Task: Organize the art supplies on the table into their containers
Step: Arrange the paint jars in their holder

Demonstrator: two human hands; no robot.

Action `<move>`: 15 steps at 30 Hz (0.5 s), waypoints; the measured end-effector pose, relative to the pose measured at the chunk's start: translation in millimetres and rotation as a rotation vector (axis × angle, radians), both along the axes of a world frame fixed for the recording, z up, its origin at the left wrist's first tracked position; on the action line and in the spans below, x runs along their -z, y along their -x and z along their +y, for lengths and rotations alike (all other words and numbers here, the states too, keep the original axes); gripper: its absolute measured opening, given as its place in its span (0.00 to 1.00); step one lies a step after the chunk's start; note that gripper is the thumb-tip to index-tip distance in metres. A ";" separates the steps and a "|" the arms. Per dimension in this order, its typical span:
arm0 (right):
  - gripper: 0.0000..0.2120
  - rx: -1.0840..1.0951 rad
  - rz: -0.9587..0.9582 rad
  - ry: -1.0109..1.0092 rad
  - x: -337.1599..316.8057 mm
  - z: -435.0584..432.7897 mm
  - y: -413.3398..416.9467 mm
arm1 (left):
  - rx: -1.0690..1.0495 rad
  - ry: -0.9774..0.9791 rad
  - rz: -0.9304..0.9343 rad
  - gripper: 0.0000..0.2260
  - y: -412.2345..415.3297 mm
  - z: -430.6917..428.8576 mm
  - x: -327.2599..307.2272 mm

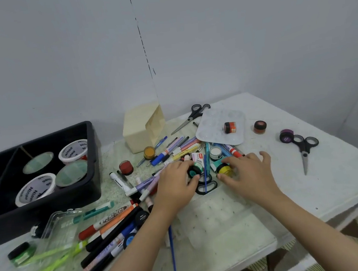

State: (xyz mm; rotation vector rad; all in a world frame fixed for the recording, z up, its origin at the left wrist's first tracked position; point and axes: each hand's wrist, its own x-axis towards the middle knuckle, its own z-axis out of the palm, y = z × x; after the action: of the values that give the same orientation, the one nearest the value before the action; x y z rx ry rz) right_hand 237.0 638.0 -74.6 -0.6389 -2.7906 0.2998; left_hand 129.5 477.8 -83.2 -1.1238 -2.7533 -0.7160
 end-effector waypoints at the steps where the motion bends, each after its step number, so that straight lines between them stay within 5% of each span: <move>1: 0.17 -0.001 0.015 0.021 -1.4 0.5 0.3 | -0.003 -0.004 0.012 0.19 0.4 1.6 -0.4; 9: 0.08 -0.076 0.430 0.389 -5.9 19.4 -19.3 | -0.031 -0.158 -0.059 0.10 -1.0 12.7 -6.6; 15: 0.18 -0.247 0.403 0.455 -5.9 46.8 -52.0 | -0.039 -0.338 -0.259 0.11 -5.2 20.2 -18.8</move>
State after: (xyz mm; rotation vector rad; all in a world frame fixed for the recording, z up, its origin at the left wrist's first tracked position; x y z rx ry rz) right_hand 289.1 684.7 -68.7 -0.2730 -2.4130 1.0111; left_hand 134.7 498.0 -64.4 -0.9619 -2.6928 -1.3452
